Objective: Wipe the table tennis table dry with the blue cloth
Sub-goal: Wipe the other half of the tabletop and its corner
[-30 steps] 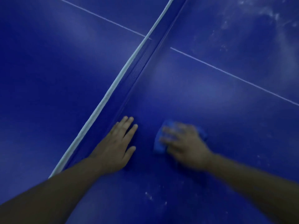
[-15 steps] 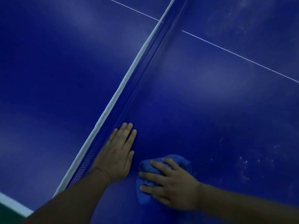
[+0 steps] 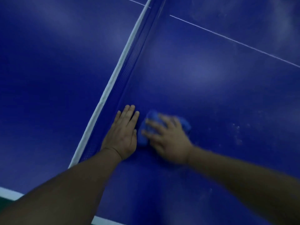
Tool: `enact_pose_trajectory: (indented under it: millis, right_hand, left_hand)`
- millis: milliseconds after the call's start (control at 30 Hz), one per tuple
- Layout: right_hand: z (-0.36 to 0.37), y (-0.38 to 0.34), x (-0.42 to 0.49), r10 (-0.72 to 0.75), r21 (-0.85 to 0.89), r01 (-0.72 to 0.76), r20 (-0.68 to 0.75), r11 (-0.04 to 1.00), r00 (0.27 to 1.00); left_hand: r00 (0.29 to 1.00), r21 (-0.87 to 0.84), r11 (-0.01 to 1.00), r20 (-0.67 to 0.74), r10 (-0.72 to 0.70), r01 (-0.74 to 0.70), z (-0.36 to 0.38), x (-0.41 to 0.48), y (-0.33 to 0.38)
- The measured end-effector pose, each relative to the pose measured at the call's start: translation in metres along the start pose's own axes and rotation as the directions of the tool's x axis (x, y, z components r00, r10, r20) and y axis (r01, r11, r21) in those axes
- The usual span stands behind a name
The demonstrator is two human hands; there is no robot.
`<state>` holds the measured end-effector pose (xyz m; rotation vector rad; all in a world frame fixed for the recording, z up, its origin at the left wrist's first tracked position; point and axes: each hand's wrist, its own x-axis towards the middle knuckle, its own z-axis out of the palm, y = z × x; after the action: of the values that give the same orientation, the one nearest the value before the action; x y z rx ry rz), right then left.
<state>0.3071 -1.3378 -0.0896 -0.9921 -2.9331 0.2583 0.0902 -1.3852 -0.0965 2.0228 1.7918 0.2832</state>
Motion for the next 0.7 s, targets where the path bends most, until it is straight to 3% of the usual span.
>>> enact_pose_trajectory:
  millis: [67,167,233,267,333,400,467,533,600,700]
  right_hand:
    - [0.001,-0.049,-0.068,-0.142,0.057,0.136,0.113,0.989,0.983]
    - [-0.002,-0.064,-0.108,-0.379,0.096,0.367,0.219,0.925,0.899]
    - [-0.003,-0.042,-0.093,-0.392,-0.01,0.401,0.196,0.916,0.899]
    - [-0.005,-0.027,-0.078,-0.298,-0.07,0.312,0.166,0.947,0.94]
    - [-0.011,-0.006,-0.05,0.014,-0.093,-0.009,0.049,0.996,0.999]
    - [-0.01,-0.005,-0.031,0.273,-0.068,-0.275,-0.038,0.959,0.961]
    - [-0.004,-0.028,-0.027,0.37,-0.058,-0.377,-0.101,0.924,0.923]
    - [0.004,-0.07,-0.051,0.297,-0.042,-0.302,-0.099,0.952,0.95]
    - [0.018,-0.123,-0.105,0.095,-0.036,-0.094,0.006,0.995,0.995]
    - [0.024,-0.175,-0.183,-0.113,0.023,0.111,0.103,0.994,0.988]
  left_hand:
    - [1.0,-0.011,1.0,-0.017,0.01,-0.01,0.0,0.0,0.0]
    - [1.0,-0.011,1.0,0.002,0.016,-0.016,-0.003,0.001,0.001]
    - [0.999,-0.007,0.999,0.028,0.046,-0.045,-0.009,-0.002,0.001]
    - [0.996,-0.009,0.997,0.048,0.077,-0.076,-0.011,-0.005,0.001]
    - [0.99,0.006,0.991,0.048,0.133,-0.133,-0.011,-0.027,0.006]
    - [0.993,0.001,0.993,-0.005,0.117,-0.117,-0.002,-0.066,0.016]
    - [0.996,-0.049,0.995,-0.005,0.089,-0.089,0.012,-0.107,0.024]
    - [0.997,-0.129,0.989,0.016,0.082,-0.079,0.021,-0.127,0.023]
    - [0.998,-0.214,0.975,-0.001,0.068,-0.066,0.023,-0.125,0.019]
    - [0.996,-0.216,0.972,-0.015,0.088,-0.089,0.023,-0.122,0.02]
